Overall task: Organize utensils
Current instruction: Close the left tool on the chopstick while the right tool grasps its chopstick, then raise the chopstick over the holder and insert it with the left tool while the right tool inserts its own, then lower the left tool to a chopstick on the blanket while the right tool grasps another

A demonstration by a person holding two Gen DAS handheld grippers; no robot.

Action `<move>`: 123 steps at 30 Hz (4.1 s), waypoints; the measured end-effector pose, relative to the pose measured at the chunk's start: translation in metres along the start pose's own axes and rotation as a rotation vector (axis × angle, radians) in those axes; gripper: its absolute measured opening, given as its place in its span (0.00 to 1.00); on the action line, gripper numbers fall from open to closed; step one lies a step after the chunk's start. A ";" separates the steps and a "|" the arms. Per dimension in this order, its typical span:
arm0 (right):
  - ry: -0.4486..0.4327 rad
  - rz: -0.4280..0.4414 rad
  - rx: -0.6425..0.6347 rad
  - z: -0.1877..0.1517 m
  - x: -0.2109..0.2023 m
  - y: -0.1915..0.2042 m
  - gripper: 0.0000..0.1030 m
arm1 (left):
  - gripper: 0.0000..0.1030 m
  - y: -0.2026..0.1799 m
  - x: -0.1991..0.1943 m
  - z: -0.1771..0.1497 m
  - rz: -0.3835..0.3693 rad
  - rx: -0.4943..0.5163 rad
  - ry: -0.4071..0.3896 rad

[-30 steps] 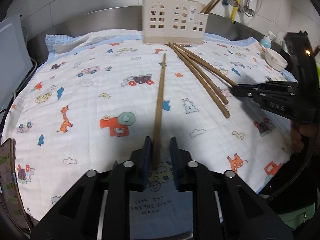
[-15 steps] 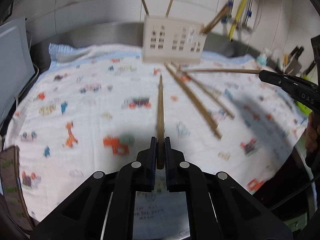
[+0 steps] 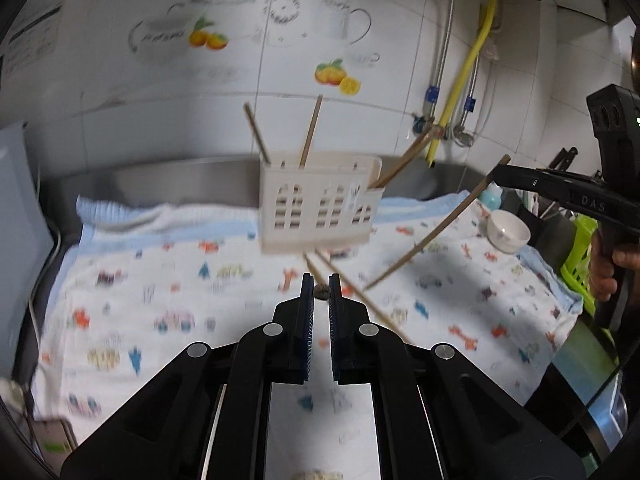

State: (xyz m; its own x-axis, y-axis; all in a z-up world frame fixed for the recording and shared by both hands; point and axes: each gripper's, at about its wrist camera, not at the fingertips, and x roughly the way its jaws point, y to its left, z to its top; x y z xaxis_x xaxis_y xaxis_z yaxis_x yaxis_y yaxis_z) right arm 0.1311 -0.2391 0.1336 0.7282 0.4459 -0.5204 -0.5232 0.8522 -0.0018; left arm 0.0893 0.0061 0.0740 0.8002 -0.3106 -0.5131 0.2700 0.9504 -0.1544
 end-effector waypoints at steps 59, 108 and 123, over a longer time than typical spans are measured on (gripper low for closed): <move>-0.004 -0.035 -0.009 0.074 0.056 -0.051 0.17 | 0.05 -0.015 0.068 0.252 0.109 0.109 -0.303; 0.320 -0.039 0.101 -0.174 0.106 0.023 0.07 | 0.41 -0.019 0.073 -0.043 0.016 -0.004 0.239; 0.323 -0.038 0.129 -0.195 0.070 0.012 0.06 | 0.50 -0.070 0.094 -0.108 0.014 0.087 0.365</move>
State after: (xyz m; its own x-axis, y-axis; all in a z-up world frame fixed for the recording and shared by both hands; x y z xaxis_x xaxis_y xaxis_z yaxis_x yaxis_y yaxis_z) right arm 0.0898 -0.2508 -0.0696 0.5576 0.3212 -0.7655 -0.4233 0.9032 0.0706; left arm 0.0878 -0.0876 -0.0548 0.5649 -0.2568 -0.7842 0.3170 0.9450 -0.0811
